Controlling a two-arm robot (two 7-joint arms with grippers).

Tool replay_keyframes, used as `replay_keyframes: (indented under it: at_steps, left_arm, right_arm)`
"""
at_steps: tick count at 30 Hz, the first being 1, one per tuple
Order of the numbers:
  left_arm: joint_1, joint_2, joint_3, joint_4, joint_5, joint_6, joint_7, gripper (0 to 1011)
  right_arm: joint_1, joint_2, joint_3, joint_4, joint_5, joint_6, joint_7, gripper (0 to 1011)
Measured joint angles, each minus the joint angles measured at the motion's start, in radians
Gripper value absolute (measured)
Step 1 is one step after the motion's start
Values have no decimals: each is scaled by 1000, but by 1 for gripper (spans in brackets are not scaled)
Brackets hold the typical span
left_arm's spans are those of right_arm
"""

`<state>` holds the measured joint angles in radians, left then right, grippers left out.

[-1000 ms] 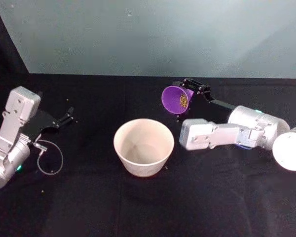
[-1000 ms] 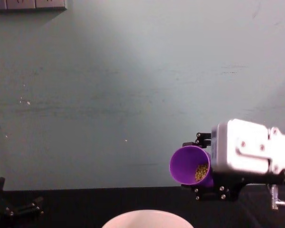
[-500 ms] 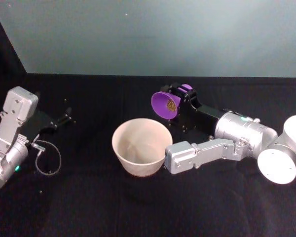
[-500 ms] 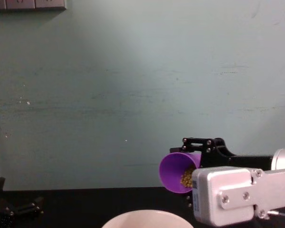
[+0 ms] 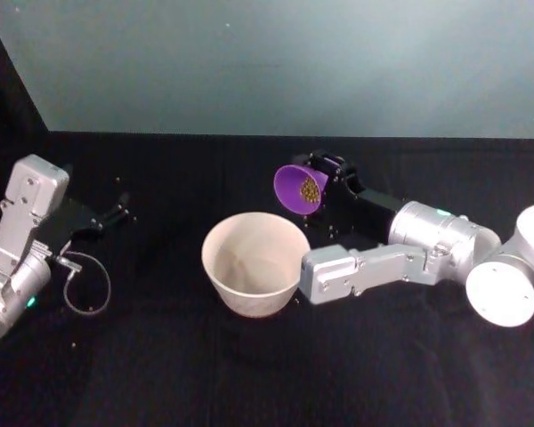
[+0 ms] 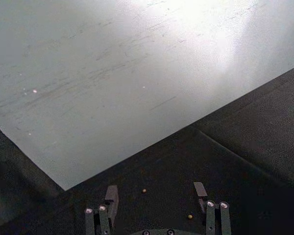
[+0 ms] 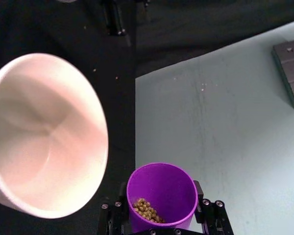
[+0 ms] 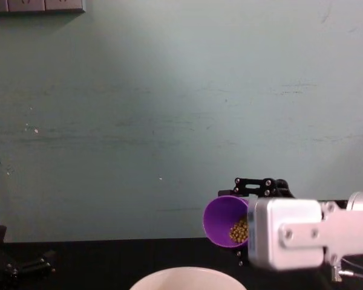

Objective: Pick up the cup and pour the mung beans from the cup into the bowl.

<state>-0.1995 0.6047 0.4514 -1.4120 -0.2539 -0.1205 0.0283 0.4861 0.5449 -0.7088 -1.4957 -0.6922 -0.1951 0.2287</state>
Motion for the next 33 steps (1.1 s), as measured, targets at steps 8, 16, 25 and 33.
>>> replay_keyframes:
  at_steps: [8, 16, 25, 33]
  left_arm:
    - [0, 0, 0, 0, 0, 0, 0, 1000]
    - [0, 0, 0, 0, 0, 0, 0, 1000]
    - [0, 0, 0, 0, 0, 0, 0, 1000]
    - [0, 0, 0, 0, 0, 0, 0, 1000]
  right_arm:
    - [-1, 13, -35, -23, -153, 21, -36, 737]
    - [2, 35, -79, -54, -303, 38, -67, 737]
    - [7, 50, -117, -73, -404, 59, -90, 736]
    - [13, 60, -150, -76, -497, 88, -131, 736]
